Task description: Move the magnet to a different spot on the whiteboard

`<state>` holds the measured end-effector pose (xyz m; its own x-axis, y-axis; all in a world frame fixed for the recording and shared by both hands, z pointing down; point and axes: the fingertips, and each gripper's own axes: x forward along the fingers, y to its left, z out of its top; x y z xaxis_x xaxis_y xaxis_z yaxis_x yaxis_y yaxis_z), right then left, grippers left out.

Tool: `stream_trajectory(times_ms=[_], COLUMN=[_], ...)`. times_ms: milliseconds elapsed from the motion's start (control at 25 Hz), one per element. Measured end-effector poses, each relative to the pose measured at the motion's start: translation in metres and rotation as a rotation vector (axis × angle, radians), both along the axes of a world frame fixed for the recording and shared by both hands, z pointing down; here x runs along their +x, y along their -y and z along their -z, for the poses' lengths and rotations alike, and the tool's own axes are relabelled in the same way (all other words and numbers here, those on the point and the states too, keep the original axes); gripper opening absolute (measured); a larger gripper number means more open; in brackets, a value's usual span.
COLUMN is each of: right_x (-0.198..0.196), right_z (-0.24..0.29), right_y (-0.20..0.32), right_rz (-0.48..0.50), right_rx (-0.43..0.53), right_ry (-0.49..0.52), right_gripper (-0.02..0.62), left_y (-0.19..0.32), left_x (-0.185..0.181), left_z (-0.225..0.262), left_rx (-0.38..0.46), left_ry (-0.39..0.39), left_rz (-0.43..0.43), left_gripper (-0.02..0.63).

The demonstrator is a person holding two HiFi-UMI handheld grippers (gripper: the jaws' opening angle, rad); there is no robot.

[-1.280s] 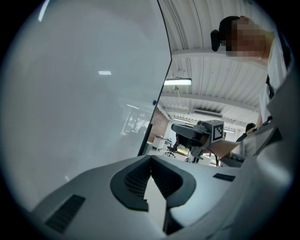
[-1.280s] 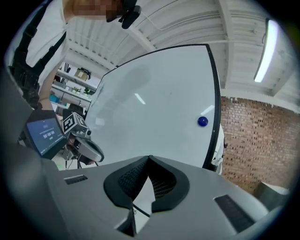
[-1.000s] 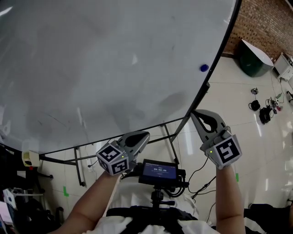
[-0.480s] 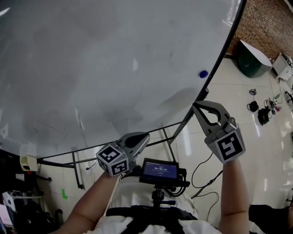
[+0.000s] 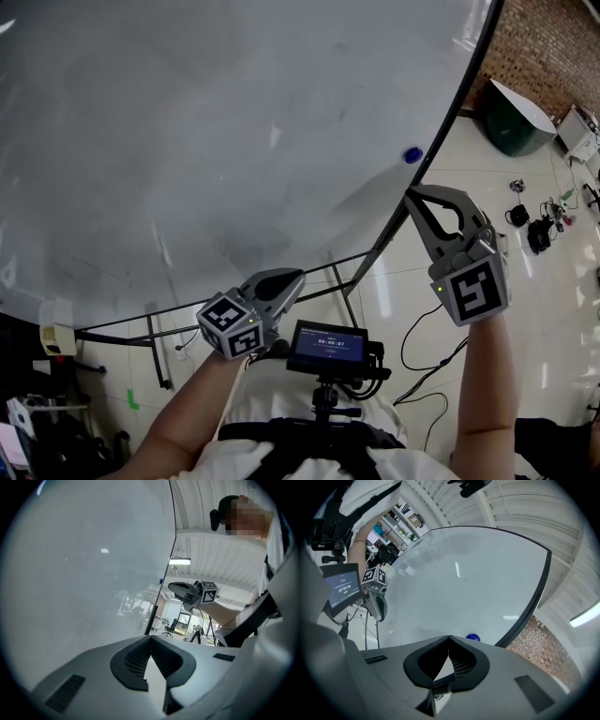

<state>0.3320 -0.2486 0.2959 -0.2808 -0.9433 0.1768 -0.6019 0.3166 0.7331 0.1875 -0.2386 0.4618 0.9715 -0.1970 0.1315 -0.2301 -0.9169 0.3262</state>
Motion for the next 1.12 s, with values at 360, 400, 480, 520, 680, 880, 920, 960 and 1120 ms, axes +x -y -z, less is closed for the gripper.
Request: stream_trajectory(times_ms=[360,400,480,520,680,880,920,960,1120], right_x=[0.025,0.027,0.026,0.024,0.021,0.024,0.024,0.023,0.023], right_z=[0.027,0.029,0.027,0.024,0.015,0.009,0.009,0.009,0.008], right_y=[0.014,0.017,0.026,0.03,0.037,0.042,0.042,0.044,0.047], right_rz=[-0.111,-0.127,-0.135,-0.128,-0.138,-0.185,-0.194,-0.202,-0.222], right_rx=[0.088,0.097,0.114,0.121,0.115,0.132,0.143,0.153,0.165], right_ry=[-0.032,-0.05,-0.108,-0.15,-0.293,-0.446,-0.466,-0.483,-0.534], right_gripper=[0.118,0.133,0.158,0.17,0.206,0.21,0.21,0.21,0.209], left_y=[0.006,0.007,0.011,0.013,0.016,0.018,0.019,0.019,0.02], left_x=[0.008,0.007,0.002,-0.001,-0.004,-0.002,-0.003,-0.004,-0.007], left_z=[0.002,0.002,0.001,0.0,-0.001,-0.004,-0.004,-0.004,-0.003], left_rx=[0.002,0.004,0.004,0.003,-0.001,-0.006,-0.005,-0.004,0.003], left_ry=[0.009,0.007,0.003,0.002,0.004,0.006,0.007,0.009,0.011], left_rz=[-0.012,-0.011,-0.005,-0.002,0.01,0.011,0.013,0.015,0.012], left_gripper=[0.035,0.035,0.035,0.035,0.035,0.035,0.035,0.035,0.035])
